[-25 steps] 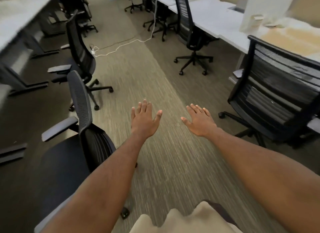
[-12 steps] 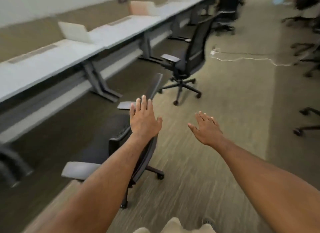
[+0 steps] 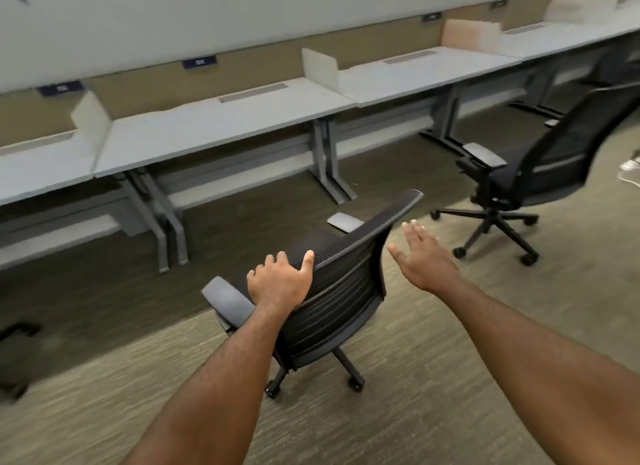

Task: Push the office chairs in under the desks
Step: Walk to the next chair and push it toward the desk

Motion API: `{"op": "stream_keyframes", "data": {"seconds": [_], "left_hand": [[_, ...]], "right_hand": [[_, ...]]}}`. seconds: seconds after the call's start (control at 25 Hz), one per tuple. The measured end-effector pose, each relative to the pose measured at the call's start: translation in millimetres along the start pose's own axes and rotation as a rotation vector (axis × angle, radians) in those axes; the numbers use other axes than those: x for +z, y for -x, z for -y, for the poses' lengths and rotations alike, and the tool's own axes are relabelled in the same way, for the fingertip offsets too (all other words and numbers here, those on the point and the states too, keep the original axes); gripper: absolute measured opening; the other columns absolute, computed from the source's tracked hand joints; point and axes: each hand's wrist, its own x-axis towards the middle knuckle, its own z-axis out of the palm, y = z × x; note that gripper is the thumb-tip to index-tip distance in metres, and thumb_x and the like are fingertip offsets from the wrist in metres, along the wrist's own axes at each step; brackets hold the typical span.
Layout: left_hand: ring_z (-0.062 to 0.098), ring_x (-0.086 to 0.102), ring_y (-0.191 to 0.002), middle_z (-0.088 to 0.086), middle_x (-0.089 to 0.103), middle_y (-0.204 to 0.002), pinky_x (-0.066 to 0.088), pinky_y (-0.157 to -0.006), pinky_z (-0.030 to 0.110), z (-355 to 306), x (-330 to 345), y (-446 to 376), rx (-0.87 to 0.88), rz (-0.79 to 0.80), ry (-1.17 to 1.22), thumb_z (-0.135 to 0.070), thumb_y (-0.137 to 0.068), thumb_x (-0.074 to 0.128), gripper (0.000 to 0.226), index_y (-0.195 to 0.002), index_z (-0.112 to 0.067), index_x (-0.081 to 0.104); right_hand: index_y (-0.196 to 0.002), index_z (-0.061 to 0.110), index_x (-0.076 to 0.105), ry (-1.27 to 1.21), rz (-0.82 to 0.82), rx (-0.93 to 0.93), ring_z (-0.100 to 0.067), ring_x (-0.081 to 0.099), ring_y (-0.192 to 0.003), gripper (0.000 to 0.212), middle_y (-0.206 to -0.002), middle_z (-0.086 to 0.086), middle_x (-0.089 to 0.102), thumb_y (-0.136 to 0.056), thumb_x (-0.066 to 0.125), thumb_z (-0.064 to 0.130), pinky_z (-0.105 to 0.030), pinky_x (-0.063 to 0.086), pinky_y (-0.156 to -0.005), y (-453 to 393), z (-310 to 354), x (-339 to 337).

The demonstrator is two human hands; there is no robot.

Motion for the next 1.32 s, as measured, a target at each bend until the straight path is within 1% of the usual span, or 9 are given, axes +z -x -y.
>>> {"op": "stream_keyframes", "data": {"seconds": [0.16, 0.36, 0.52, 0.68, 0.8, 0.92, 1.0, 1.12, 1.32], "left_hand": [[0.03, 0.055, -0.125, 0.006, 0.059, -0.138, 0.044, -0.1, 0.044, 10.5, -4.1, -5.0, -0.117, -0.031, 0.056, -0.074, -0.091, 0.02, 0.083, -0.139, -0.016, 0.054], [0.025, 0.051, -0.131, 0.001, 0.056, -0.144, 0.039, -0.106, 0.042, 39.6, -11.0, -32.5, -0.185, -0.097, 0.129, -0.063, -0.094, 0.03, 0.069, -0.14, -0.019, 0.056], [0.025, 0.036, -0.144, 0.002, 0.042, -0.156, 0.028, -0.117, 0.046, 82.2, -14.1, -71.2, -0.198, -0.173, 0.106, -0.059, -0.092, 0.027, 0.069, -0.144, -0.022, 0.053], [0.027, 0.028, -0.148, 0.004, 0.035, -0.16, 0.022, -0.119, 0.05, 121.6, -19.1, -120.2, -0.215, -0.261, 0.129, -0.057, -0.09, 0.024, 0.07, -0.146, -0.023, 0.05], [0.029, 0.022, -0.15, 0.007, 0.026, -0.164, 0.019, -0.12, 0.051, 141.6, -18.5, -163.0, -0.244, -0.298, 0.137, -0.051, -0.097, 0.028, 0.062, -0.149, -0.022, 0.045], [0.029, 0.016, -0.152, 0.008, 0.019, -0.166, 0.014, -0.122, 0.051, 144.1, -22.1, -215.5, -0.245, -0.283, 0.178, -0.046, -0.1, 0.029, 0.058, -0.152, -0.022, 0.04], [0.029, 0.015, -0.152, 0.006, 0.018, -0.166, 0.014, -0.122, 0.049, 146.6, -21.3, -249.4, -0.228, -0.24, 0.182, -0.042, -0.099, 0.03, 0.055, -0.149, -0.026, 0.045], [0.028, 0.018, -0.151, 0.003, 0.02, -0.166, 0.018, -0.12, 0.049, 150.1, -21.1, -294.0, -0.189, -0.156, 0.159, -0.038, -0.098, 0.029, 0.051, -0.14, -0.03, 0.056], [0.029, 0.024, -0.149, 0.004, 0.028, -0.163, 0.028, -0.115, 0.052, 127.9, -30.4, -382.3, -0.156, -0.079, 0.22, -0.039, -0.097, 0.027, 0.053, -0.139, -0.027, 0.056]], "right_hand": [[-0.158, 0.016, 0.021, 0.034, -0.032, -0.098, -0.022, 0.008, -0.153, 0.074, -0.167, -0.006, 0.011, -0.1, 0.034, 0.058, -0.04, 0.013, -0.122, -48.2, 10.7, -7.6], [-0.155, 0.016, 0.029, 0.091, 0.017, -0.064, -0.023, 0.011, -0.152, 0.073, -0.165, -0.006, 0.019, -0.099, 0.026, 0.062, -0.047, 0.009, -0.122, -105.1, 11.5, -3.1], [-0.148, 0.018, 0.046, 0.114, 0.006, -0.033, -0.024, 0.016, -0.151, 0.071, -0.162, -0.004, 0.028, -0.098, 0.024, 0.063, -0.051, 0.009, -0.121, -135.4, 14.2, 5.1], [-0.133, 0.019, 0.063, 0.01, -0.124, -0.153, -0.023, 0.033, -0.145, 0.075, -0.152, -0.007, 0.047, -0.088, 0.026, 0.066, -0.048, 0.019, -0.119, -148.9, 42.7, 25.9], [-0.126, 0.018, 0.069, -0.023, -0.192, -0.158, -0.023, 0.043, -0.139, 0.076, -0.144, -0.008, 0.055, -0.085, 0.027, 0.067, -0.046, 0.026, -0.118, -164.0, 65.7, 43.9], [-0.126, 0.016, 0.069, -0.039, -0.228, -0.112, -0.024, 0.044, -0.138, 0.08, -0.143, -0.008, 0.056, -0.083, 0.025, 0.069, -0.046, 0.028, -0.117, -190.2, 80.6, 53.3], [-0.13, 0.015, 0.065, -0.045, -0.243, -0.08, -0.024, 0.041, -0.14, 0.081, -0.147, -0.009, 0.052, -0.085, 0.026, 0.069, -0.045, 0.028, -0.116, -209.7, 90.3, 59.5], [-0.138, 0.018, 0.058, -0.028, -0.253, -0.034, -0.024, 0.033, -0.144, 0.083, -0.153, -0.008, 0.045, -0.086, 0.024, 0.072, -0.046, 0.027, -0.117, -241.3, 103.6, 66.3], [-0.144, 0.025, 0.052, 0.052, -0.183, 0.046, -0.024, 0.023, -0.148, 0.079, -0.16, -0.006, 0.033, -0.089, 0.024, 0.074, -0.046, 0.019, -0.119, -315.3, 114.0, 68.5]]}}
